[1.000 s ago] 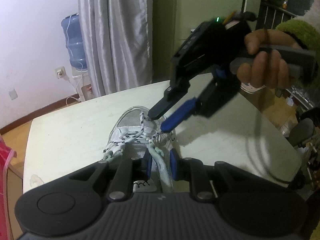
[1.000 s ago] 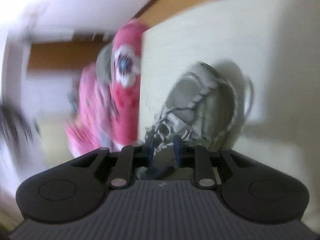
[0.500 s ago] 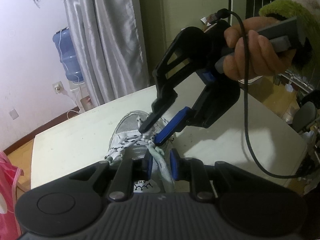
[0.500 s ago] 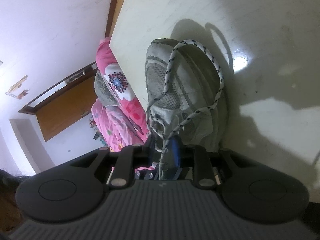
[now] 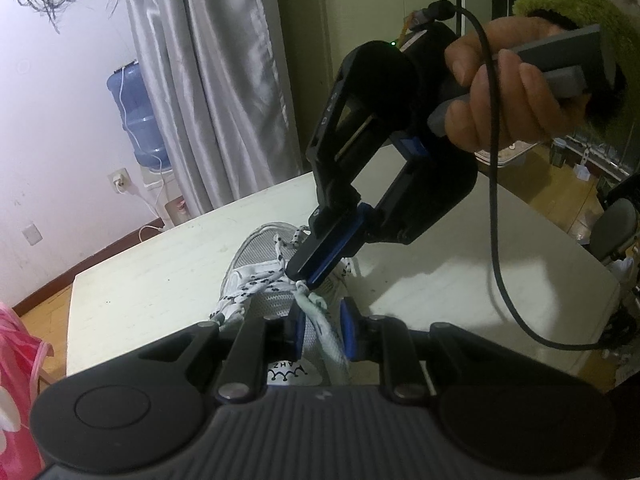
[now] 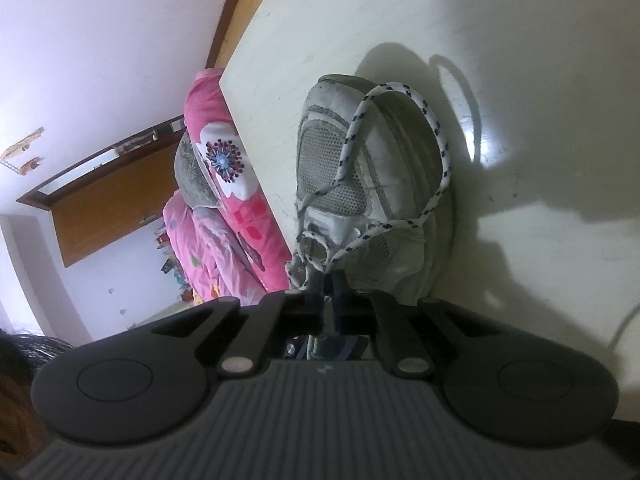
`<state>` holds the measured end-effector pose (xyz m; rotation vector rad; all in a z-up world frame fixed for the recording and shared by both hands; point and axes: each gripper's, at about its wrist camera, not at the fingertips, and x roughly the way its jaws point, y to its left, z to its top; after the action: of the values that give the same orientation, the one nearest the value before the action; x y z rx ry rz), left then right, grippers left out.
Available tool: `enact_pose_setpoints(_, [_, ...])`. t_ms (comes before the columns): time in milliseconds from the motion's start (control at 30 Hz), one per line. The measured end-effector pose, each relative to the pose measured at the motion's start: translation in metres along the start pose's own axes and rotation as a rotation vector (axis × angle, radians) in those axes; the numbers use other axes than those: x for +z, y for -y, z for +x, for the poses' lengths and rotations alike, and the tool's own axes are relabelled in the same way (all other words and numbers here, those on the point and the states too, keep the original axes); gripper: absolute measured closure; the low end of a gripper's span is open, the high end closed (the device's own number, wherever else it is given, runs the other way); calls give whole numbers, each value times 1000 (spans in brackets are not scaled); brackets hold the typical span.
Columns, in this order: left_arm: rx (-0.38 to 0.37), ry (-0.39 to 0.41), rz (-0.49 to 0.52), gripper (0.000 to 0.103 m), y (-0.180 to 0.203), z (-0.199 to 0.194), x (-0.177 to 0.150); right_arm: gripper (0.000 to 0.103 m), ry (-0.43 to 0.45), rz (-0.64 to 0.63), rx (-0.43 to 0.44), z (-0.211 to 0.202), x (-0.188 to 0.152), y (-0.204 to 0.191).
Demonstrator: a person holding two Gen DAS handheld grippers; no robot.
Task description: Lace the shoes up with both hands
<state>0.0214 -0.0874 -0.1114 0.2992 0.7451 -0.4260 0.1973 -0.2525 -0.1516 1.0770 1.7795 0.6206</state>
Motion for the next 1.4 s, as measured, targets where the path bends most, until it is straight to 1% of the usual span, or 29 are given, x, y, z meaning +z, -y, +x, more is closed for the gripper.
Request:
enact_pose_setpoints(300, [-4,4,6,83,-4,1,-1,101,-42,-72,-18,8,2,-6])
enact_pose_setpoints(533, [-2,6,7,83,-5,1,0,101,-65,-76,-26,10,5,-8])
enact_pose_setpoints(567, [8,8,2,83,12,1,-5,101,-72,-77,-28,10,6,-9])
enact_pose_setpoints(700, [23,-16,-11,79,13,-3,-4,101,-100,-77,-33,11,11,-9])
enact_pose_setpoints(833, [35,-32,-54,75,12,-13,-3,101,-111,-36,-21,15,15,-5])
enact_pose_setpoints(967, [29,-43,-131,75,4,-21,-2,101,-105,35,3,19,15,3])
enact_pose_setpoints(1000, [19,-42,-155,75,3,-22,-2,101,-101,58,11,19,15,6])
enact_pose_setpoints(1100, [12,-42,-218,81,-2,-23,-3,101,-84,121,36,19,11,14])
enact_pose_setpoints(1167, [9,-41,-240,83,-2,-24,-3,101,-83,98,40,17,10,13])
enact_pose_setpoints(1267, [8,-39,-252,83,-6,-22,-1,101,-81,65,46,13,8,10])
enact_pose_setpoints(1400, [6,-39,-233,83,-4,-22,0,96,-78,21,54,9,5,7])
